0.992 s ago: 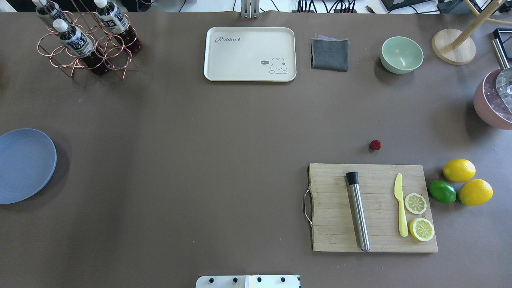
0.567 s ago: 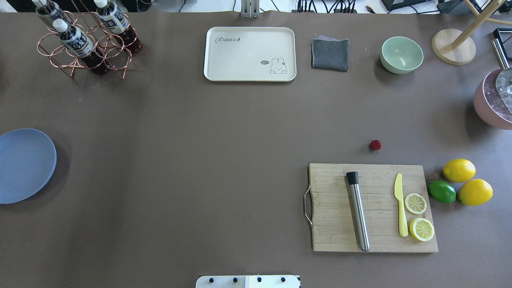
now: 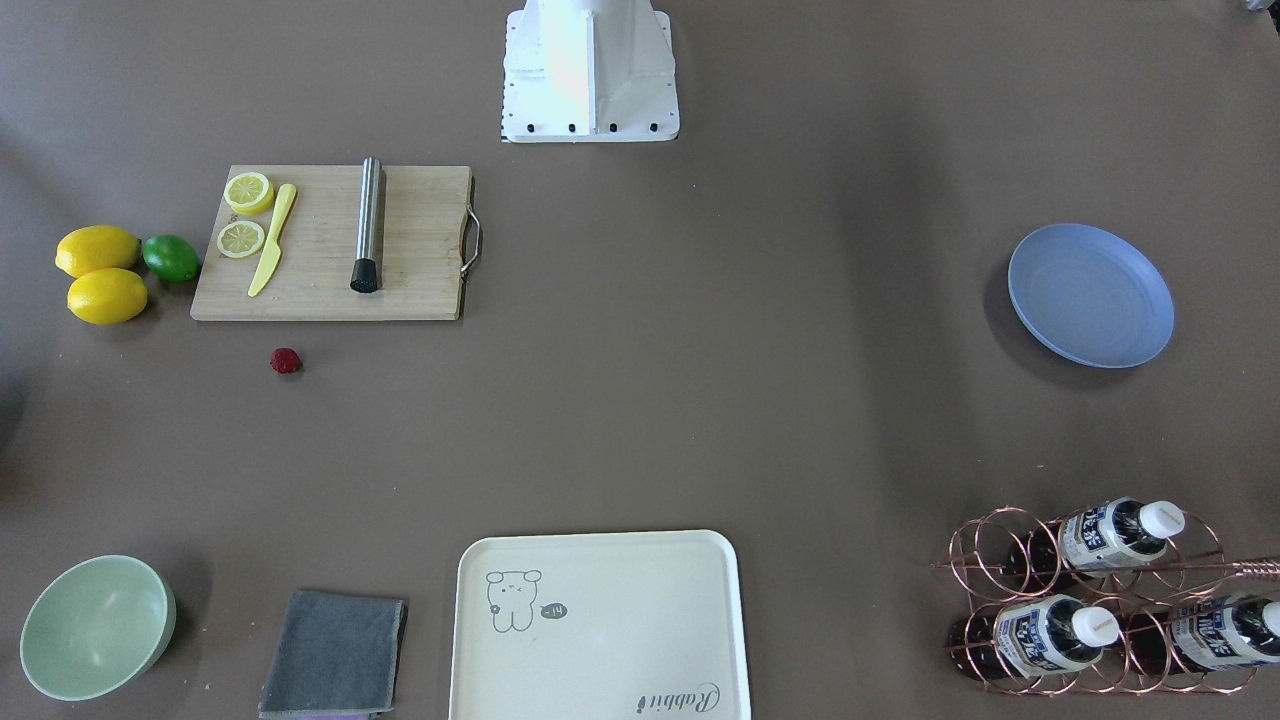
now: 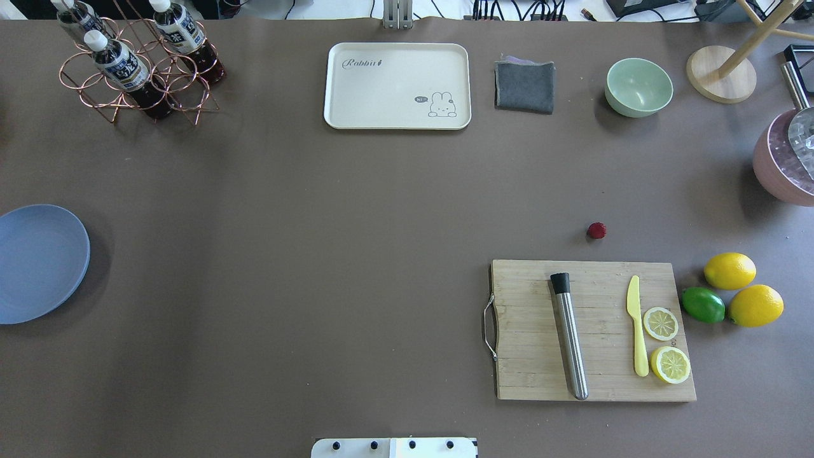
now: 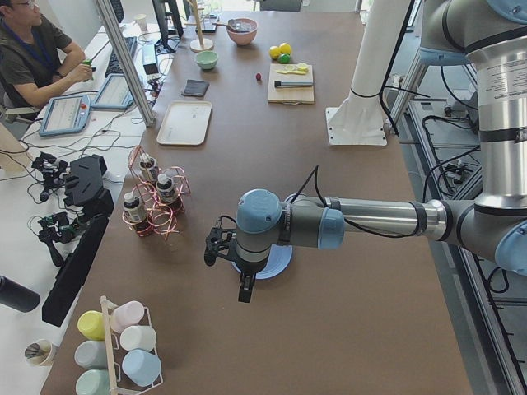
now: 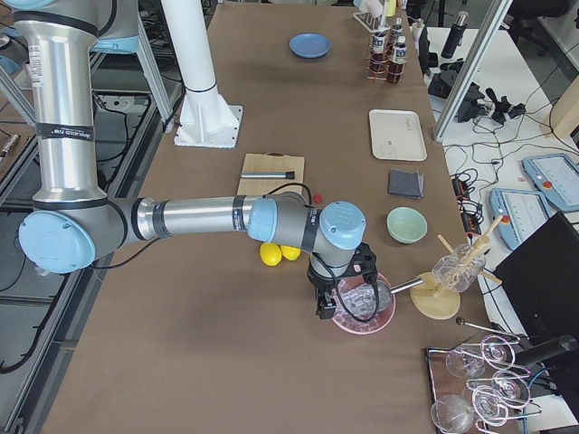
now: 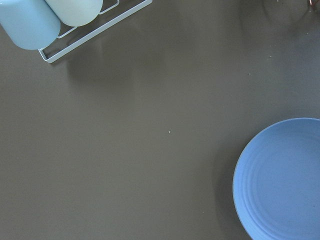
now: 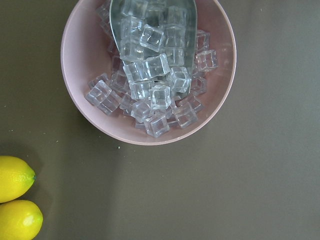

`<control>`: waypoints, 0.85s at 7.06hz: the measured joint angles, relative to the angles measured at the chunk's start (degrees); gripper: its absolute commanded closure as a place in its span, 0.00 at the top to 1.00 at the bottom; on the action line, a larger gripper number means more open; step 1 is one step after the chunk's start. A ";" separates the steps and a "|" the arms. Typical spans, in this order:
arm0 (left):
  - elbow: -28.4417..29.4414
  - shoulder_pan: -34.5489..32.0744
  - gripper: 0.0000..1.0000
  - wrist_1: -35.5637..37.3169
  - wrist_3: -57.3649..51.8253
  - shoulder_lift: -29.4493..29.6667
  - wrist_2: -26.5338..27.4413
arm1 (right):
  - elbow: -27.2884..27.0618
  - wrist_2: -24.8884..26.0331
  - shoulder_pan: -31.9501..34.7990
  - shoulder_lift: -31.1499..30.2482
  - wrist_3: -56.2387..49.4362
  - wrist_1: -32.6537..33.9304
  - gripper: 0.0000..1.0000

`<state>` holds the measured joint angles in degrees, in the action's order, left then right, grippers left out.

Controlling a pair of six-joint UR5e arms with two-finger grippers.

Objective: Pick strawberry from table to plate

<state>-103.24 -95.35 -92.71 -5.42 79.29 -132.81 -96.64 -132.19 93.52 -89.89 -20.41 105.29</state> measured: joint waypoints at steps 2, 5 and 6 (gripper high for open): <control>-0.25 -0.01 0.97 -0.08 -0.23 -0.60 -0.14 | -0.04 0.00 0.00 -0.25 -0.12 0.00 1.00; -0.20 0.03 0.97 -0.12 -0.29 -0.71 -0.19 | -0.07 -0.02 0.00 -0.29 -0.29 0.00 1.00; -0.16 0.07 0.97 -0.18 -0.20 -0.71 -0.22 | -0.10 -0.09 0.00 -0.29 -0.30 0.00 1.00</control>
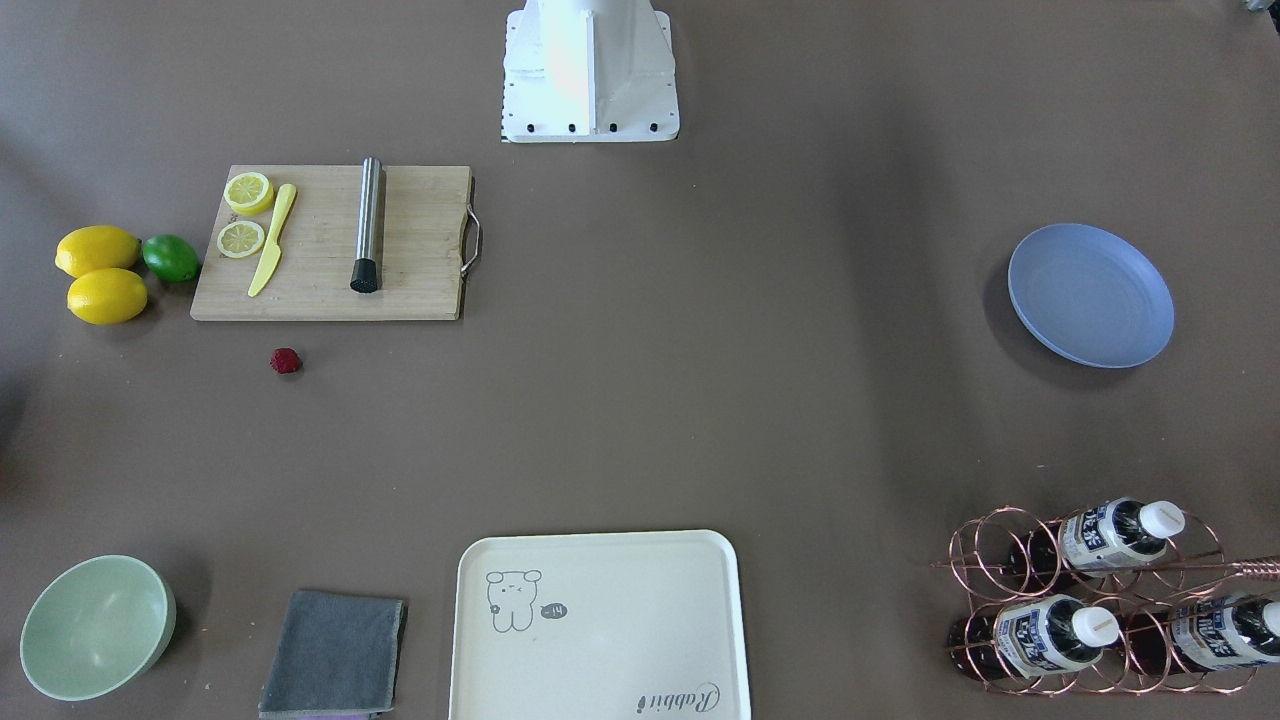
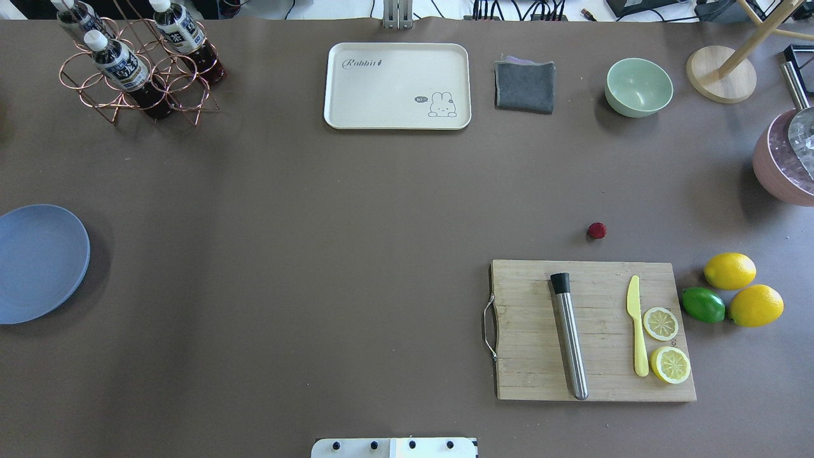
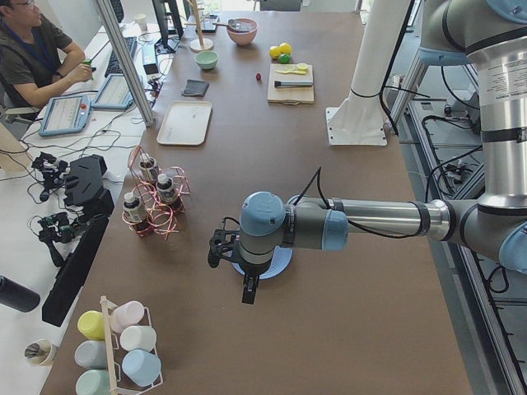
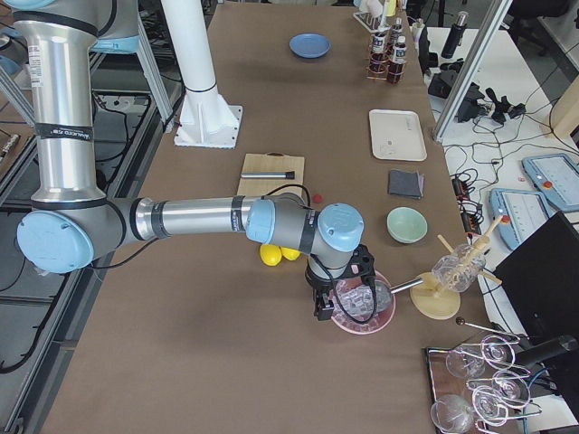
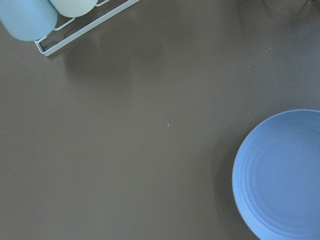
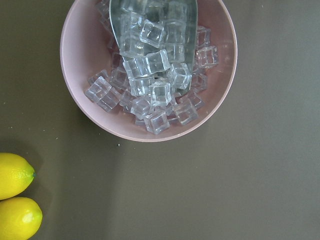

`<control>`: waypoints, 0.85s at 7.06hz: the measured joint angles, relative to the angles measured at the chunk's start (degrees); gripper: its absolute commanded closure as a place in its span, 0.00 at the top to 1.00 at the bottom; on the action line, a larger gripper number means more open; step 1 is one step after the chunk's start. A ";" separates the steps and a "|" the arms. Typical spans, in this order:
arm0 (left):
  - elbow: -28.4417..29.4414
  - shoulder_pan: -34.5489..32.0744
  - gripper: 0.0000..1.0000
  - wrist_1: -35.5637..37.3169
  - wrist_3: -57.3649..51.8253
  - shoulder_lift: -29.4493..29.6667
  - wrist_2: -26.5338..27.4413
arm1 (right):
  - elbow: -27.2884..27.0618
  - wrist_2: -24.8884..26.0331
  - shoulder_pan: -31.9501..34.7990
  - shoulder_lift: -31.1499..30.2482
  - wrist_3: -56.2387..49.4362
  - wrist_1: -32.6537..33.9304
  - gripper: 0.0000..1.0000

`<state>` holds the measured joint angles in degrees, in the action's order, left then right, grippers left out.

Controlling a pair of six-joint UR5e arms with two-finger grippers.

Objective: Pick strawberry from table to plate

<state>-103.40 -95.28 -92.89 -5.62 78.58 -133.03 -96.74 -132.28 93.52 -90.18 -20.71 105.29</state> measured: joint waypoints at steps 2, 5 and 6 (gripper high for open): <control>0.00 0.01 0.97 -0.02 0.29 0.00 -0.09 | -0.02 -0.11 -0.06 0.01 0.05 0.00 1.00; 0.26 0.12 0.97 0.11 0.35 -0.14 -0.12 | -0.09 -0.80 -0.16 -0.07 0.11 0.00 1.00; 0.28 0.57 0.97 0.11 0.37 -0.27 -0.12 | -0.05 -1.02 -0.21 -0.11 0.18 0.02 1.00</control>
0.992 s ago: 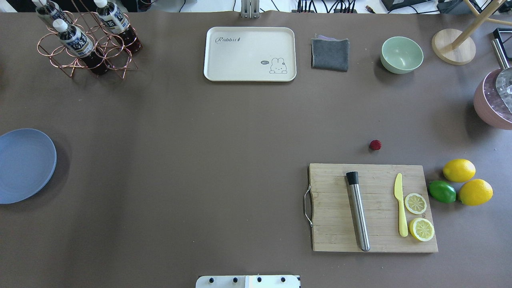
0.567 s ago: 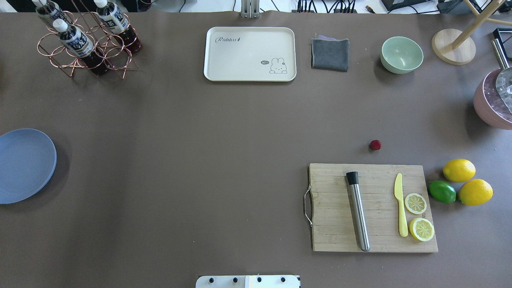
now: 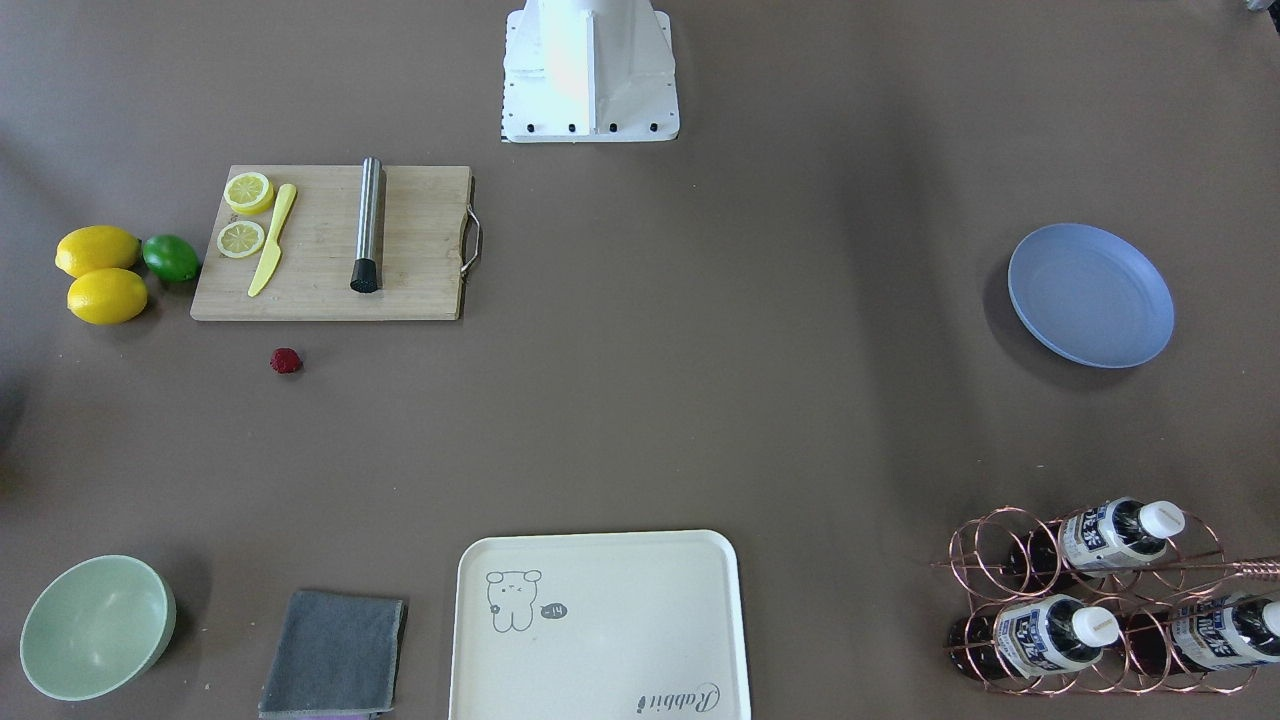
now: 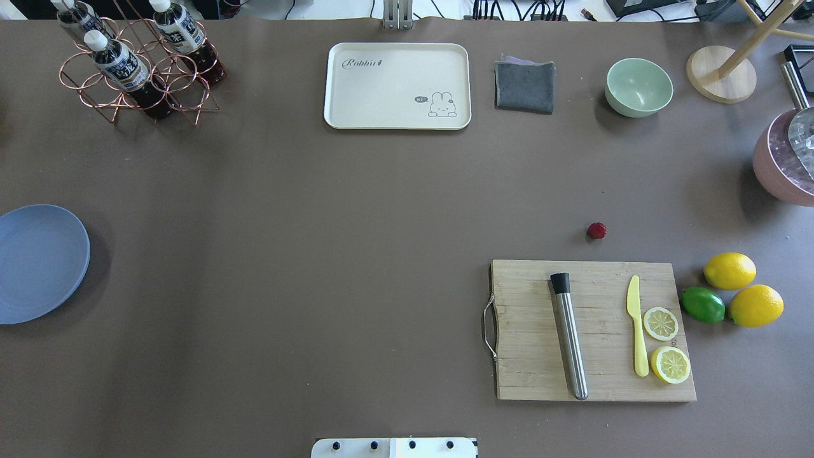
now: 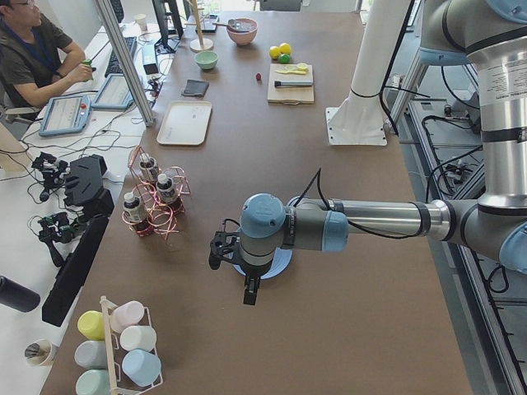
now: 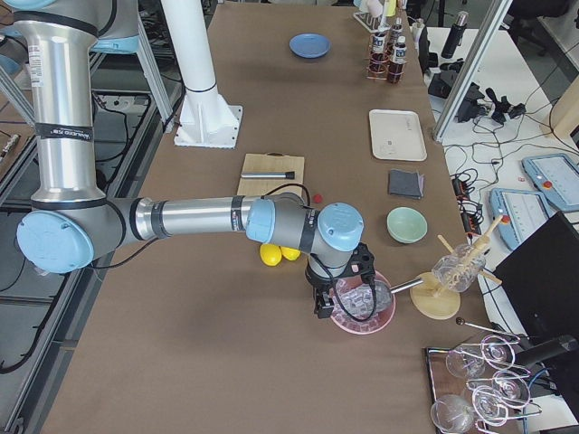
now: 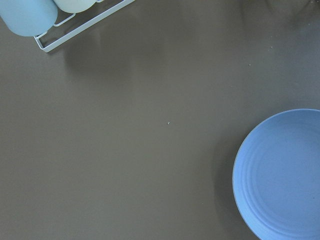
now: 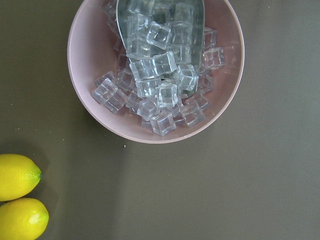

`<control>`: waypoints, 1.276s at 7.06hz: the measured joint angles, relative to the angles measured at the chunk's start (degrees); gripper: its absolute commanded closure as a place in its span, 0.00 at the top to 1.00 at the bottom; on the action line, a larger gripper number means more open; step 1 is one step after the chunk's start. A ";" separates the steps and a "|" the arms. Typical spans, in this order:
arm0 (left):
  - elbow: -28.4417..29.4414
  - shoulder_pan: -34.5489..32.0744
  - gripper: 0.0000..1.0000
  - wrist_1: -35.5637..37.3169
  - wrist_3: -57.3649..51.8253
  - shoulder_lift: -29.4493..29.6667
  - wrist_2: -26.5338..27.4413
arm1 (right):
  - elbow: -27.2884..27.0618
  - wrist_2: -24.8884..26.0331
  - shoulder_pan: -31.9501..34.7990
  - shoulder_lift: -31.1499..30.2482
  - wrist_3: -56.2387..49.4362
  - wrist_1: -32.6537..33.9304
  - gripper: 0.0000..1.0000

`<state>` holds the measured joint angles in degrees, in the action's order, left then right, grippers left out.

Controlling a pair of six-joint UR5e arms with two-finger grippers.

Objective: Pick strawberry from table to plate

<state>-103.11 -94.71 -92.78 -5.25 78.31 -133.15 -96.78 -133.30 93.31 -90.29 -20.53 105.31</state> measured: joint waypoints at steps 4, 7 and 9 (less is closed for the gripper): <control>3.60 4.23 0.97 -6.48 6.57 0.31 -2.36 | 0.16 -1.70 -1.13 -0.01 0.25 0.06 1.00; 14.24 11.83 0.96 -26.47 23.72 1.29 -2.86 | 0.06 -2.31 -1.59 0.02 0.15 -0.01 1.00; 18.72 15.82 0.93 -33.38 30.78 2.37 -2.86 | -0.10 -2.59 -1.63 0.01 0.07 -0.02 1.00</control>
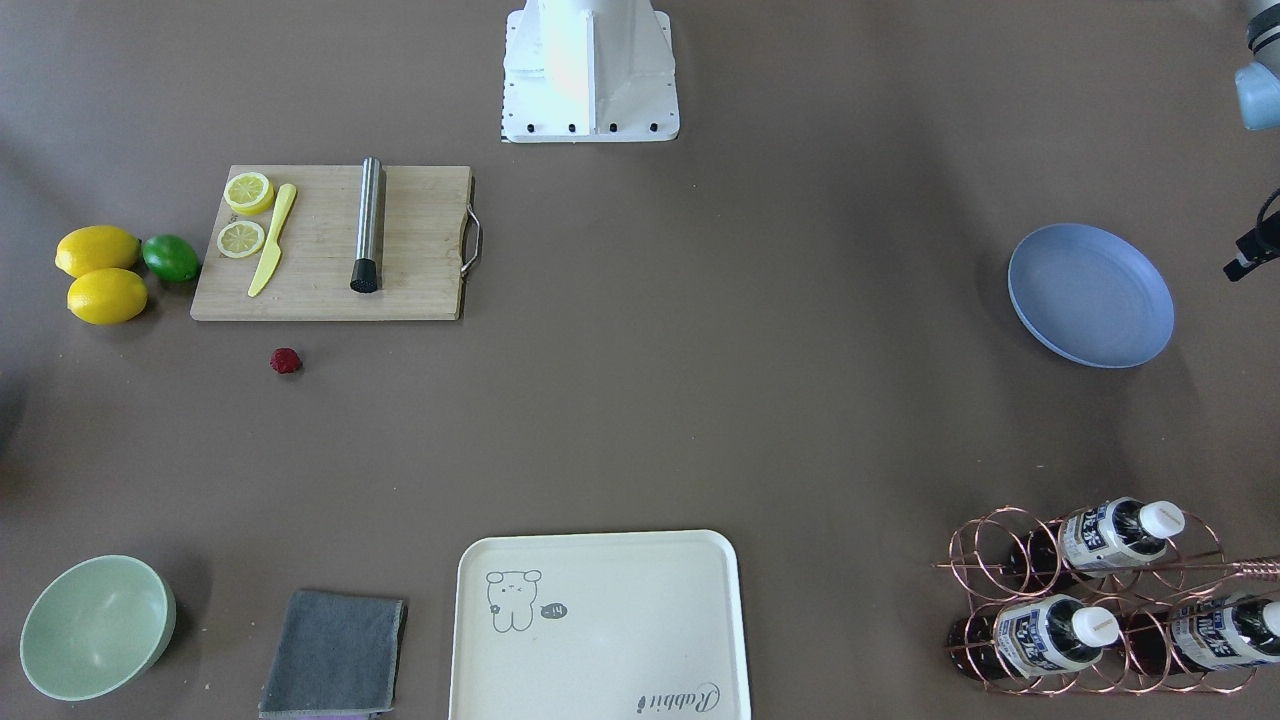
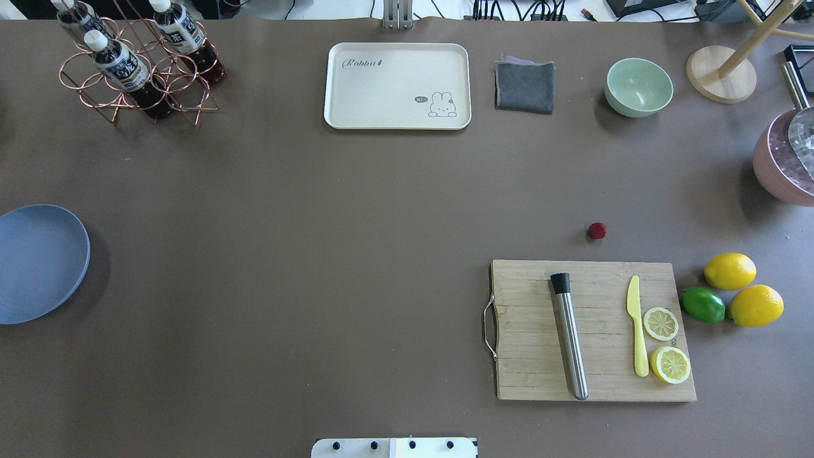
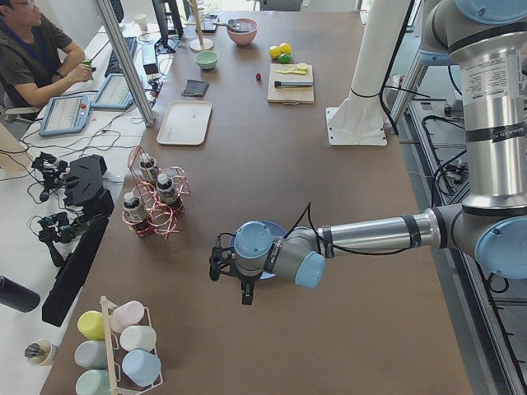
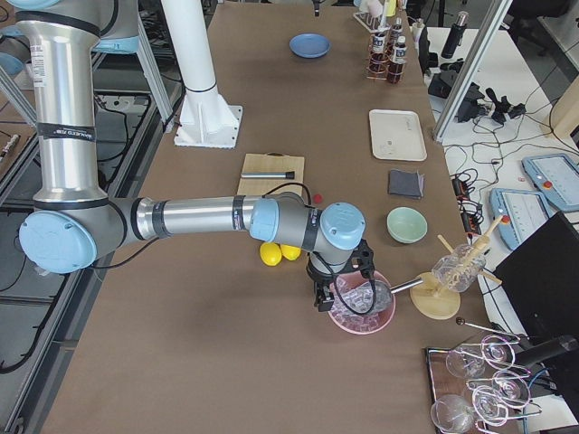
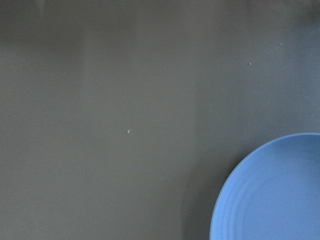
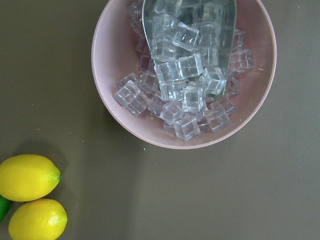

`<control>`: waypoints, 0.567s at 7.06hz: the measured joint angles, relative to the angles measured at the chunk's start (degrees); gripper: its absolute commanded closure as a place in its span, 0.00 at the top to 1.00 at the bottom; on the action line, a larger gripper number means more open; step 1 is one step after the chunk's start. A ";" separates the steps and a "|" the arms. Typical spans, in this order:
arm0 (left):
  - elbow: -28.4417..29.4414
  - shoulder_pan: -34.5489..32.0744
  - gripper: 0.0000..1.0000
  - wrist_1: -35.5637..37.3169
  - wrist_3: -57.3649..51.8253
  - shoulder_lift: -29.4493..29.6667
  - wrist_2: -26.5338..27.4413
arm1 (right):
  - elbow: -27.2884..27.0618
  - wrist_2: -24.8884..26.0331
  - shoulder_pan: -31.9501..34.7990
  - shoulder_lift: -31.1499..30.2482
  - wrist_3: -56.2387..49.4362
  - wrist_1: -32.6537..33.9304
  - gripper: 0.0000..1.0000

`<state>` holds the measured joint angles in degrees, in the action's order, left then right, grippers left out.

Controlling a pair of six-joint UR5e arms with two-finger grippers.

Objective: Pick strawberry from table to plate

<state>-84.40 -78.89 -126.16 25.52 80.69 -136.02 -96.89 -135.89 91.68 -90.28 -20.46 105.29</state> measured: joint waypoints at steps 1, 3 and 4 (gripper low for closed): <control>1.69 1.23 0.91 -1.56 1.44 0.62 -0.01 | -0.06 -0.38 0.00 -0.03 -0.01 0.00 1.00; 4.00 3.97 0.90 -4.77 4.04 1.69 -0.01 | -0.13 -1.01 -0.01 -0.09 0.02 0.00 1.00; 5.68 5.37 0.89 -6.85 5.08 2.43 0.00 | -0.17 -1.04 -0.01 -0.13 0.01 0.00 1.00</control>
<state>-78.72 -73.52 -133.01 30.60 83.11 -136.02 -97.05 -136.93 91.67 -90.41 -20.46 105.29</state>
